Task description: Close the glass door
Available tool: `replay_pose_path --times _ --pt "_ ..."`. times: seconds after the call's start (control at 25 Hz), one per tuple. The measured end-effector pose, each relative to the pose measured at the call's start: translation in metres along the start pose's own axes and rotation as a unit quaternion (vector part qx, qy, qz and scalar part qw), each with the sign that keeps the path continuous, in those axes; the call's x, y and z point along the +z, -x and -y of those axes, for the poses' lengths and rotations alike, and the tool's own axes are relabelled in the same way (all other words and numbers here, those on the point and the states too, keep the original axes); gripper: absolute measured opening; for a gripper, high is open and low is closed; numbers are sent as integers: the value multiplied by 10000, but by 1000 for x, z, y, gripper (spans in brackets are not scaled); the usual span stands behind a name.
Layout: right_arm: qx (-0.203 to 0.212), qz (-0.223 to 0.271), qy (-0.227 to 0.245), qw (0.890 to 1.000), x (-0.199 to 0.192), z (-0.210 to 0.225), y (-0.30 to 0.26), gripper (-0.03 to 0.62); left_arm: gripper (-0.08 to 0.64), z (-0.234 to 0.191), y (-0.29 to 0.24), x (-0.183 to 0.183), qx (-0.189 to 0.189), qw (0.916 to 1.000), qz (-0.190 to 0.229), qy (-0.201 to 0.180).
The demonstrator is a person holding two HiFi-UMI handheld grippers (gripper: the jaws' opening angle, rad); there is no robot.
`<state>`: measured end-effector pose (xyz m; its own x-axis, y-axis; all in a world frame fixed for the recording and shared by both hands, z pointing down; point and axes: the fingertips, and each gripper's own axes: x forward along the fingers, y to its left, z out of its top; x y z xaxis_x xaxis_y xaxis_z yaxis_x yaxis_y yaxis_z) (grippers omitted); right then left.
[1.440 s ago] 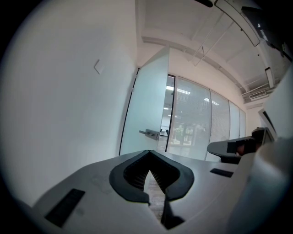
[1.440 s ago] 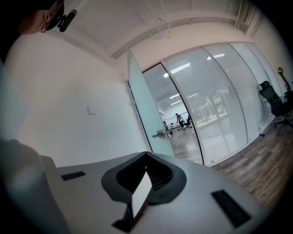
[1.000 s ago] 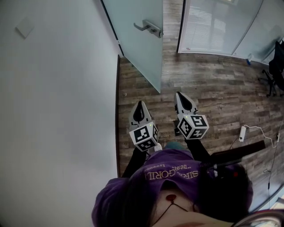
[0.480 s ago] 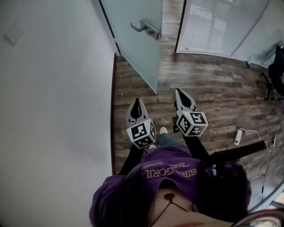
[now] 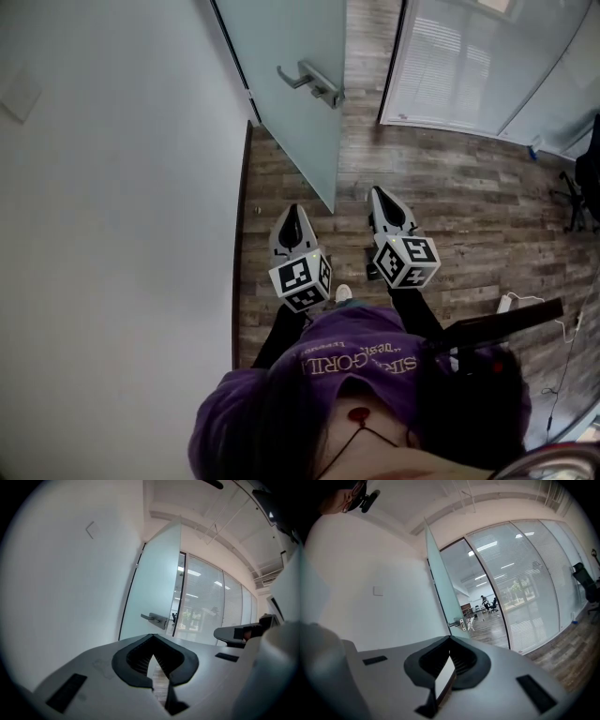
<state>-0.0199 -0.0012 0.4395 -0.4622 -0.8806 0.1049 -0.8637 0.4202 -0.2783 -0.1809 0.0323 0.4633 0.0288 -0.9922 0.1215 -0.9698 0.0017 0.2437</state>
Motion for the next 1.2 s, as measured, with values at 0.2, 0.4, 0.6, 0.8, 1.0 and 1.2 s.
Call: replay_pose_path --times 0.2,0.4,0.6,0.8,1.0,1.2 --pt "131 -8 -28 9999 1 11 -15 -14 2 4 -15 -4 101 9999 17 27" --pt "203 -97 -43 9997 -4 21 -29 -14 2 6 -27 -13 198 9998 -21 95" --pt "232 -166 -59 9996 -5 27 -44 -14 1 4 -42 -19 251 9996 -137 87" --pt "127 -156 -147 9997 -3 37 -66 -14 2 4 -71 -12 129 9997 -123 -195" --pt "-115 -21 -209 9997 8 51 -102 -14 2 -1 -117 4 -232 9997 60 -41" --pt "-366 10 -276 9990 29 52 -148 -14 2 -11 -177 41 -842 9956 156 -380"
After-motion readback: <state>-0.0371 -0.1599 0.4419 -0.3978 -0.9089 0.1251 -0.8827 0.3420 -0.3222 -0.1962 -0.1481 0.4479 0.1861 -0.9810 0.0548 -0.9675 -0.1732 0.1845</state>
